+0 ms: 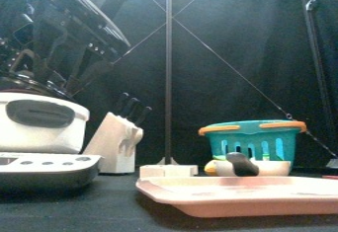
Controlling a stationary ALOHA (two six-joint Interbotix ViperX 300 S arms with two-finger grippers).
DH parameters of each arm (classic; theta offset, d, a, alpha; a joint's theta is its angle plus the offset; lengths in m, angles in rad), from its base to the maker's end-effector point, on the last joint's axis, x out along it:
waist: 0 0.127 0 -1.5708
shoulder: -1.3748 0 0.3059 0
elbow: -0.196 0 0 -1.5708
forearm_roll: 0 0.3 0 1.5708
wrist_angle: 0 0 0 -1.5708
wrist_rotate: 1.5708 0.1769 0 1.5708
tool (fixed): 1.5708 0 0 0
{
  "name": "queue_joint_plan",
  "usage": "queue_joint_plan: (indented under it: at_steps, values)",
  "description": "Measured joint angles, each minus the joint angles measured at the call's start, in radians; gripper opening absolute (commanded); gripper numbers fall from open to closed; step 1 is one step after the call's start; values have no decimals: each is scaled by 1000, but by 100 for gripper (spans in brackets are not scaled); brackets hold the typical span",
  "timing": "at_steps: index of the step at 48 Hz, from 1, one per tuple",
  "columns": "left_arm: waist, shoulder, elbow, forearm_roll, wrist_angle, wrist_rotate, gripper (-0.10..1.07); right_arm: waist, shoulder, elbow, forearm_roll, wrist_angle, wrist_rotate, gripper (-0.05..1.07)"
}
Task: Grab pan
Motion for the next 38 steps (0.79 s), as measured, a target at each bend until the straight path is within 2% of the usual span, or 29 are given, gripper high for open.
queue_joint_plan:
  at_steps: [15,28,38]
  values:
    - [-6,0,-6,6,-2,0,94,-6,-160,178,-14,-38,64,90]
    - [-6,0,-15,8,-8,0,94,-5,-295,364,-124,-86,235,90]
    - [-15,0,-21,11,-21,0,94,6,-403,532,-216,-141,423,90]
